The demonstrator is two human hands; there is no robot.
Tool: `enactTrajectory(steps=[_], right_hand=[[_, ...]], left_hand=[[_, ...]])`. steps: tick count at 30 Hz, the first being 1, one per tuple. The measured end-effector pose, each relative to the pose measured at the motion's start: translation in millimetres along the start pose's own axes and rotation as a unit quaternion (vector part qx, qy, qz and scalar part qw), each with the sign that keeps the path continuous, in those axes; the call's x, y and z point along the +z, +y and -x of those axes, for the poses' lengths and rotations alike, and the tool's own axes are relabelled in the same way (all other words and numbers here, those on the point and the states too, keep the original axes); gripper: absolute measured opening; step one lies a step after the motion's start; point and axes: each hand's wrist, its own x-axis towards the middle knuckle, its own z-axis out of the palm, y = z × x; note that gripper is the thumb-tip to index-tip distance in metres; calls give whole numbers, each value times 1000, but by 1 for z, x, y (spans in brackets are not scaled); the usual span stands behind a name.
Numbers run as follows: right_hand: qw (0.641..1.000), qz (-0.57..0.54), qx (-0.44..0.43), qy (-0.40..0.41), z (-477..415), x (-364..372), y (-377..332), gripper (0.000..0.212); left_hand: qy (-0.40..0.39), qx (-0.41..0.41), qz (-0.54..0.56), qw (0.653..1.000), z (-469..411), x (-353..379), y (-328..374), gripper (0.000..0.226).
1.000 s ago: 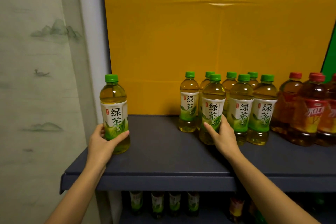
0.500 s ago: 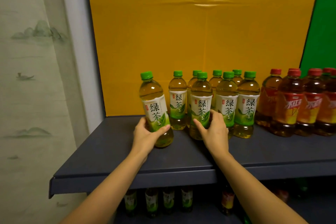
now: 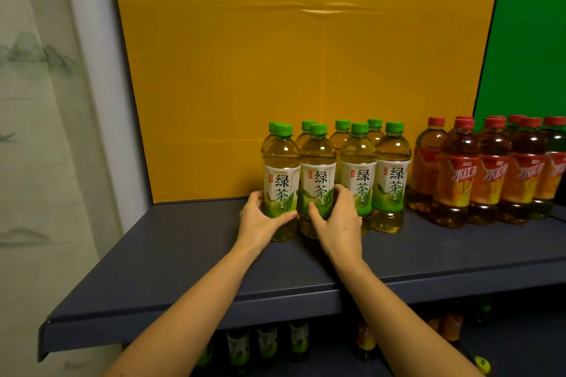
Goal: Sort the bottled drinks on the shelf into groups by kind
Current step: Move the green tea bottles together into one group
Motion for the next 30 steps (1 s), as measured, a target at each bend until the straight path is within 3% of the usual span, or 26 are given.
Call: enactTrajectory(steps=[5, 9, 12, 15, 18, 20, 23, 26, 30], right_hand=[[1000, -10, 0, 10, 0, 2, 1, 55], [999, -35, -6, 9, 1, -2, 2, 54], [994, -101, -34, 23, 5, -15, 4, 53], [979, -171, -58, 92, -1, -40, 14, 51], [969, -196, -34, 148, -32, -68, 36, 66], [973, -204, 20, 107, -59, -82, 59, 88], [966, -242, 81, -44, -89, -94, 92, 110], [927, -302, 101, -199, -106, -98, 108, 108], [901, -333, 60, -271, -114, -90, 111, 81]], left_hand=[[-5, 23, -37, 999, -3, 0, -4, 58], [12, 43, -99, 994, -2, 0, -5, 65], [4, 30, -103, 994, 0, 2, -7, 81], [-8, 7, -50, 999, 2, 6, -2, 105], [8, 5, -6, 1000, -1, 13, 6, 115], [23, 8, 15, 1000, -4, 19, 9, 120], [27, 19, 15, 999, -5, 26, 13, 123], [32, 27, 6, 999, -5, 31, 14, 122], [39, 18, 9, 999, -6, 32, 14, 112]])
